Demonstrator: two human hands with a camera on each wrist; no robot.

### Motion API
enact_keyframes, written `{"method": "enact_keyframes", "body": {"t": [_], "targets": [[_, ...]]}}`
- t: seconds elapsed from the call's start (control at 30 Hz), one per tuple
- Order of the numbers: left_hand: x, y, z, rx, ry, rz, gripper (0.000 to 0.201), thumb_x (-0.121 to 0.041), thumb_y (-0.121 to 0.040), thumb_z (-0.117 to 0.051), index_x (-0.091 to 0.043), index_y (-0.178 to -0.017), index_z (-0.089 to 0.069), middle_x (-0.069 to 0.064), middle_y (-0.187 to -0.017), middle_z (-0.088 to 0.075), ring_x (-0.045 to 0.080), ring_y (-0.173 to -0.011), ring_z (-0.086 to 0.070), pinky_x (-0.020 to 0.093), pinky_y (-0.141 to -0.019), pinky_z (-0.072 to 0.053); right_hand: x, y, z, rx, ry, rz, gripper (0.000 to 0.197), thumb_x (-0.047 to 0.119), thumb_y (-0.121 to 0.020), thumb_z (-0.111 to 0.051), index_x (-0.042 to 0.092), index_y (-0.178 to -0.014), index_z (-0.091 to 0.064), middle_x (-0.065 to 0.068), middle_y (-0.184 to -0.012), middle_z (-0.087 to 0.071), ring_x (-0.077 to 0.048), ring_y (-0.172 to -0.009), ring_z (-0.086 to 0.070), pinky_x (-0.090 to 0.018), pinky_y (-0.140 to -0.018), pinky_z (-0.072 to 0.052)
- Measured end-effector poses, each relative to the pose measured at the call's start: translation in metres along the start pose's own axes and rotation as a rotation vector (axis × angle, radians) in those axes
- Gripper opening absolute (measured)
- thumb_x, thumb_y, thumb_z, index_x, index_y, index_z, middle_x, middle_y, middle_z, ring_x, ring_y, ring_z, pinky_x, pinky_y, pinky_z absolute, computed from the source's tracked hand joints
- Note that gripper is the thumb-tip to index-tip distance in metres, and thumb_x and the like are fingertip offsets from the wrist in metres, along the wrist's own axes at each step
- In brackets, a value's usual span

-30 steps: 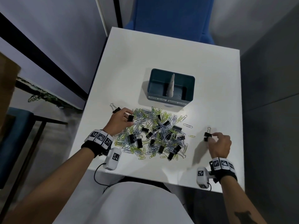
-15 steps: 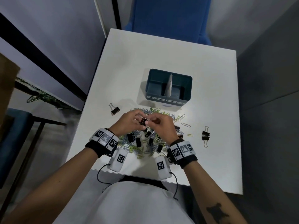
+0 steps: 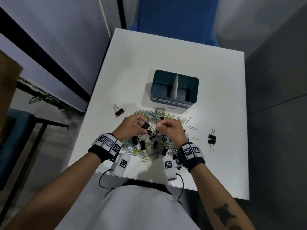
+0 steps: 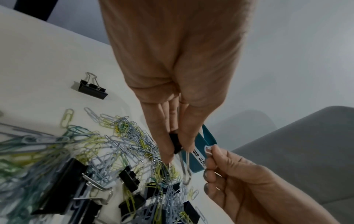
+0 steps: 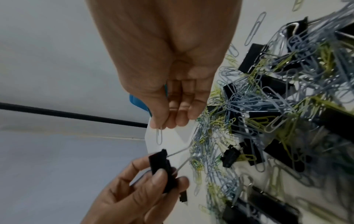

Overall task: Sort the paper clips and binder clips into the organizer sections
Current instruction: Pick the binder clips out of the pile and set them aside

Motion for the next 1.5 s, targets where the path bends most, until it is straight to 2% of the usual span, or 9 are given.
{"method": "enact_keyframes", "body": {"t": [0.13, 0.4, 0.6, 0.77, 0.93, 1.07, 1.23, 1.4, 1.5], "targets": [[0.023, 0.001, 0.027, -0.187, 0.06, 0.096, 0.03, -0.001, -0.076, -0.077, -0.014, -0.098, -0.06, 0.011, -0.084, -0.069, 0.024, -0.07, -0.071, 0.035, -0.064, -0.06, -0.015, 0.0, 0.013, -0.074, 0.092, -0.03, 0.007, 0.01, -0.086, -0.071, 0.012, -0.079, -0.071, 0.002, -0.07, -0.067, -0.007, -0.06, -0.058, -0.026, -0.062, -0.05], [0.12, 0.015, 0.121, -0.531, -0.094, 0.415, 0.017, -0.007, -0.077, -0.072, -0.017, -0.087, -0.063, 0.012, -0.076, -0.069, 0.029, -0.066, -0.069, 0.047, -0.067, -0.06, -0.05, -0.008, 0.059, -0.203, 0.5, -0.104, 0.01, 0.015, -0.082, -0.074, 0.019, -0.073, -0.074, 0.004, -0.074, -0.07, -0.014, -0.074, -0.065, -0.035, -0.082, -0.056], [0.147, 0.015, 0.135, -0.488, -0.304, 0.47, 0.024, -0.018, -0.077, -0.075, -0.016, -0.098, -0.064, 0.013, -0.104, -0.069, 0.031, -0.091, -0.064, 0.037, -0.079, -0.054, -0.051, -0.011, 0.059, -0.167, 0.535, -0.073, 0.005, 0.013, -0.079, -0.077, 0.015, -0.083, -0.075, -0.003, -0.082, -0.074, -0.015, -0.077, -0.068, -0.038, -0.082, -0.057], [0.119, 0.026, 0.116, -0.516, -0.665, 0.3, 0.03, -0.025, -0.086, -0.067, -0.012, -0.109, -0.053, 0.015, -0.116, -0.051, 0.036, -0.101, -0.055, 0.043, -0.075, -0.046, -0.039, -0.001, 0.079, -0.257, 0.583, -0.023, 0.017, 0.022, -0.081, -0.075, 0.016, -0.096, -0.072, -0.007, -0.084, -0.073, -0.019, -0.075, -0.065, -0.031, -0.075, -0.054], [0.155, 0.03, 0.047, -0.149, -0.534, 0.382, 0.077, -0.057, -0.08, -0.066, -0.006, -0.13, -0.038, 0.017, -0.126, -0.053, 0.035, -0.112, -0.055, 0.038, -0.083, -0.044, -0.065, 0.022, 0.103, -0.216, 0.828, -0.228, 0.048, 0.029, -0.081, -0.073, 0.02, -0.124, -0.056, -0.01, -0.122, -0.051, -0.028, -0.098, -0.06, -0.036, -0.083, -0.048], [0.133, 0.02, 0.008, -0.12, -0.399, 0.28, 0.078, -0.049, -0.075, -0.076, -0.008, -0.13, -0.038, 0.016, -0.125, -0.048, 0.031, -0.111, -0.052, 0.036, -0.085, -0.044, -0.096, 0.035, 0.087, -0.042, 0.847, -0.332, 0.07, 0.029, -0.072, -0.082, 0.021, -0.131, -0.046, -0.013, -0.126, -0.041, -0.034, -0.099, -0.058, -0.042, -0.087, -0.051], [0.097, 0.009, -0.018, -0.083, -0.407, 0.14, 0.075, -0.033, -0.077, -0.078, -0.014, -0.136, -0.035, 0.012, -0.129, -0.042, 0.03, -0.109, -0.053, 0.039, -0.088, -0.048, -0.098, 0.042, 0.07, -0.037, 0.753, -0.227, 0.083, 0.022, -0.067, -0.087, 0.019, -0.136, -0.041, -0.015, -0.129, -0.037, -0.035, -0.108, -0.053, -0.043, -0.093, -0.049], [0.068, 0.017, -0.028, -0.091, -0.72, -0.052, 0.058, -0.031, -0.085, -0.068, -0.016, -0.132, -0.039, 0.007, -0.12, -0.041, 0.027, -0.098, -0.052, 0.039, -0.068, -0.05, -0.091, 0.059, 0.068, -0.045, 0.963, -0.084, 0.071, 0.043, -0.067, -0.084, 0.021, -0.12, -0.043, -0.007, -0.116, -0.048, -0.025, -0.087, -0.058, -0.035, -0.069, -0.053], [0.072, 0.012, -0.038, -0.023, -0.738, -0.062, 0.054, -0.026, -0.086, -0.067, -0.016, -0.132, -0.041, 0.008, -0.118, -0.04, 0.028, -0.092, -0.054, 0.035, -0.065, -0.048, -0.104, 0.073, 0.047, 0.086, 0.999, -0.095, 0.074, 0.05, -0.063, -0.083, 0.024, -0.117, -0.041, 0.0, -0.109, -0.049, -0.023, -0.081, -0.059, -0.035, -0.067, -0.055]]}}
Point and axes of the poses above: each hand's wrist, its own y-axis away from the middle knuckle, its own z-axis out of the back of the hand, x = y × z, the point moved 10 cm from there along -y, towards the middle knuckle
